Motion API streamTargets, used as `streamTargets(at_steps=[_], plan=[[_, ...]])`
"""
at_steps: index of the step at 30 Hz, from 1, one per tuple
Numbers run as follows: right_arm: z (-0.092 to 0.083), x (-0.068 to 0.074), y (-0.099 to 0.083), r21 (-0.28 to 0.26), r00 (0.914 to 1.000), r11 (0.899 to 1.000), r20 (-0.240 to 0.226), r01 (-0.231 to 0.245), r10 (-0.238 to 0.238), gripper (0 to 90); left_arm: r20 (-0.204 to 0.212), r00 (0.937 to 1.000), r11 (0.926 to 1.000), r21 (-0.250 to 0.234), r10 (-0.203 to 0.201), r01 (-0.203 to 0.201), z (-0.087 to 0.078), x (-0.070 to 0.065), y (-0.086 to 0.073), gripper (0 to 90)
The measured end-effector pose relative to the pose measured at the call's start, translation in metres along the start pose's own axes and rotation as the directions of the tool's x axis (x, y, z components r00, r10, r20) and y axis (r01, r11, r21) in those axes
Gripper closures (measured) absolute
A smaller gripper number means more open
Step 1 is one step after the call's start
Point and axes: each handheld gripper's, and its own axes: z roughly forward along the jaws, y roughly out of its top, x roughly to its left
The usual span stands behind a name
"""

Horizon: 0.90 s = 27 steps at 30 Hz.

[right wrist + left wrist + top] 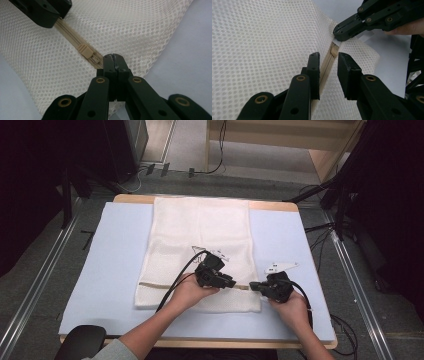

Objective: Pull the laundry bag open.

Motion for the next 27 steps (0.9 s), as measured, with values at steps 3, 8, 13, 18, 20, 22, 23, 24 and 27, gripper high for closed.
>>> streamTargets(at_steps=[3, 8, 13, 18, 20, 22, 23, 24, 27], plan=[[0.0, 0.0, 0.0, -0.001, 1.0, 1.0, -0.003, 0.005, -0.005, 90.0, 0.011, 0.9999, 1.0, 0.009, 0.003, -0.003, 0.007, -0.002, 0.002, 73.9], [0.0, -0.001, -0.001, -0.004, 1.0, 1.0, -0.003, 0.007, -0.007, 90.0, 0.008, 0.9999, 0.9995, 0.028, -0.015, 0.015, 0.018, -0.003, 0.004, 74.0], [0.0, -0.001, -0.001, -0.004, 1.0, 1.0, -0.004, 0.008, -0.008, 90.0, 0.018, 0.9997, 0.9991, 0.04, -0.014, 0.013, 0.026, -0.002, 0.003, 74.3], [0.0, -0.001, -0.001, -0.004, 1.0, 1.0, -0.003, 0.009, -0.009, 90.0, 0.028, 0.9995, 0.999, 0.043, -0.016, 0.015, 0.033, -0.005, 0.006, 74.8], [0.0, -0.001, -0.001, -0.005, 1.0, 1.0, -0.002, 0.009, -0.009, 90.0, 0.02, 0.9998, 0.9985, 0.055, -0.002, 0.001, 0.037, -0.007, 0.007, 75.2], [0.0, -0.001, -0.001, -0.005, 0.9999, 1.0, -0.002, 0.01, -0.01, 90.0, 0.021, 0.9997, 0.9987, 0.05, -0.009, 0.008, 0.041, -0.006, 0.006, 79.6], [0.0, -0.001, -0.001, -0.007, 0.9999, 1.0, -0.002, 0.012, -0.012, 90.0, 0.025, 0.9997, 0.9986, 0.053, -0.005, 0.004, 0.041, -0.005, 0.007, 81.5], [0.0, 0.0, -0.001, -0.007, 0.9999, 1.0, -0.003, 0.012, -0.012, 90.0, 0.032, 0.9994, 0.9988, 0.048, -0.011, 0.009, 0.042, -0.005, 0.007, 83.0], [0.0, 0.0, -0.002, -0.015, 0.9997, 1.0, -0.001, 0.025, -0.025, 90.0, 0.046, 0.9983, 0.9985, 0.044, -0.035, 0.033, 0.044, -0.004, 0.008, 86.3]])
